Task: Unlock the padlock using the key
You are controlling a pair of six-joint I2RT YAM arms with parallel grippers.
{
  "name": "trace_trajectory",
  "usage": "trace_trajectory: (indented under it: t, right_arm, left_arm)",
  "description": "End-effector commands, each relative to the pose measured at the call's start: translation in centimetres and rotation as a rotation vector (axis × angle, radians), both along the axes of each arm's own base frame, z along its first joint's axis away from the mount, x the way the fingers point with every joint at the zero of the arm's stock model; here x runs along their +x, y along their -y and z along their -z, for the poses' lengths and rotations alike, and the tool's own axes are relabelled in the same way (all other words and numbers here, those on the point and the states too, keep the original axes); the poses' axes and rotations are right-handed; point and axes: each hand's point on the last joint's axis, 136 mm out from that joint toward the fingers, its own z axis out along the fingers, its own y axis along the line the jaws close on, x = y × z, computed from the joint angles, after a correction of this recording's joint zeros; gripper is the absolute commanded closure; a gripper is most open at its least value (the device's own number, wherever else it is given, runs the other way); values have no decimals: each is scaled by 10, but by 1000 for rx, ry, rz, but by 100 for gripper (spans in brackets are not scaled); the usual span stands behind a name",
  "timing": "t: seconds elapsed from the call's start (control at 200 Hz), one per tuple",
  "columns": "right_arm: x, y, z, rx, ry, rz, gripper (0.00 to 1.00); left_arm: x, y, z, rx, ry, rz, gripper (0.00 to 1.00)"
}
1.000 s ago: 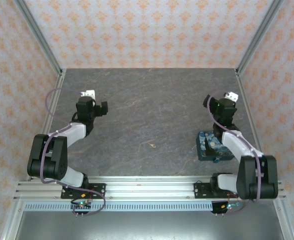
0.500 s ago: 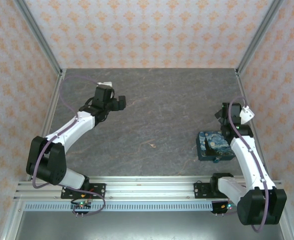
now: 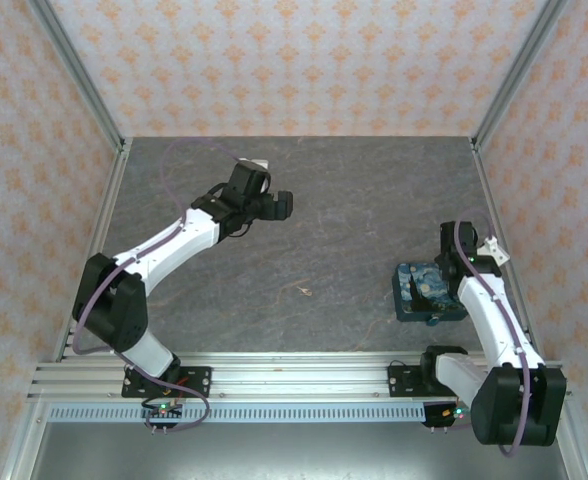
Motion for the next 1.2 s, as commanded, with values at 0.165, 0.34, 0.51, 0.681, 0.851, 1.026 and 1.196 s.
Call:
trace_trajectory:
  t: [0.165, 0.34, 0.51, 0.681, 0.851, 1.026, 1.196]
  right_arm:
    - [40, -49, 9, 249, 97, -202, 5]
    - [59, -91, 14, 388, 185, -239, 12]
    - [85, -144, 7, 475, 267, -300, 15]
    - [114, -199, -5, 512, 297, -390, 15]
    - [115, -193, -19, 443, 304, -402, 11]
    - [75, -163, -31, 364, 299, -376, 11]
    - [34, -153, -17, 376, 226, -391, 11]
  left_arm:
    - [-2, 7, -2, -22, -33, 7, 0]
    - [-3, 10, -3, -44, -42, 6, 0]
    - [-5, 13, -6, -56, -44, 10, 0]
    - [-8, 14, -7, -63, -51, 11, 0]
    - [-15, 15, -6, -74, -56, 7, 0]
    - [-18, 16, -3, -83, -62, 11, 0]
    - [-14, 21, -4, -106, -65, 17, 0]
